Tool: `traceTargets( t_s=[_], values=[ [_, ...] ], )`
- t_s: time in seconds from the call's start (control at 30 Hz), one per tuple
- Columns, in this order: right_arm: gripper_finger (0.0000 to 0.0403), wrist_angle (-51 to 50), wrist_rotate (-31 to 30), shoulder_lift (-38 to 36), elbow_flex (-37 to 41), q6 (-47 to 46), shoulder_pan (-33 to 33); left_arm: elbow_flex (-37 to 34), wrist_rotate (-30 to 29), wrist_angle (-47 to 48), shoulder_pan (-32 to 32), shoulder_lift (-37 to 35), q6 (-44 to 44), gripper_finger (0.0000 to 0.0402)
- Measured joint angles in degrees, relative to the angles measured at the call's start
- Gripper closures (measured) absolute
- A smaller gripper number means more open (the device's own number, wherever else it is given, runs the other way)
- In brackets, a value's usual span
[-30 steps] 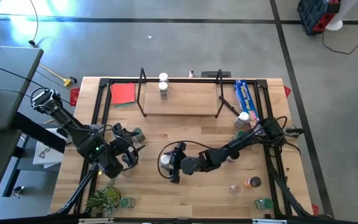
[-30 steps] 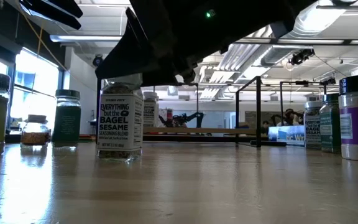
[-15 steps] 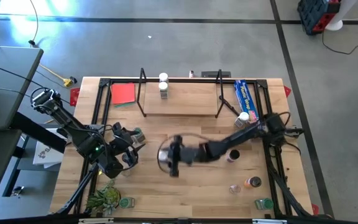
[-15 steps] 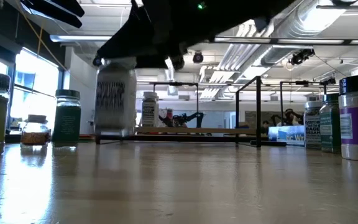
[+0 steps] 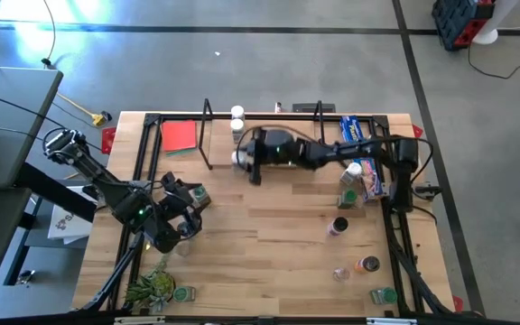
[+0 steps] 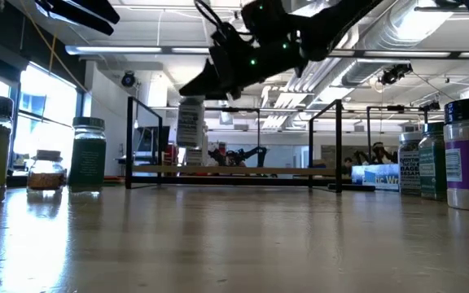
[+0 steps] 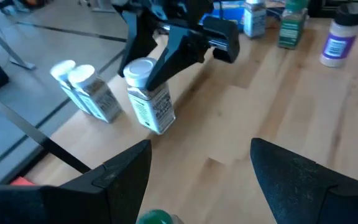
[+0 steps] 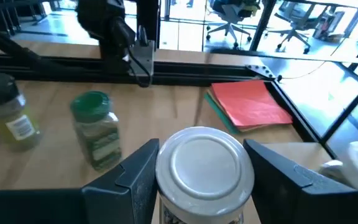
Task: Shelf spices
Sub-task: Put the bottom white seasoning bottle on the shelf aligned with the other white seasoning bottle
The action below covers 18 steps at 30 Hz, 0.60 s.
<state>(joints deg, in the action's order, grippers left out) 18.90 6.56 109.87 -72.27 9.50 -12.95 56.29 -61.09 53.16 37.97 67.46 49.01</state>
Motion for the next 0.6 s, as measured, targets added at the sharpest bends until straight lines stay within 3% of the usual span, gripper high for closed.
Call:
traceTargets(
  t_s=[0.2, 0.4, 0.6],
  values=[
    [0.0211, 1.4, 6.3, 1.6, 0.0, -0.1, -4.3, 0.0, -1.8, -0.3, -3.9, -3.6, -3.8, 0.0133],
    [0.0211, 3.0, 7.2, 3.6, -0.2, 0.0, -4.3, 0.0, -1.8, -0.3, -6.9, -6.0, -5.3, 0.0133],
    [0.0211, 0.6, 7.4, 6.9, -5.9, 0.3, -5.5, 0.0, -1.5, -0.4, -8.6, -6.4, -6.2, 0.0133]
  ],
)
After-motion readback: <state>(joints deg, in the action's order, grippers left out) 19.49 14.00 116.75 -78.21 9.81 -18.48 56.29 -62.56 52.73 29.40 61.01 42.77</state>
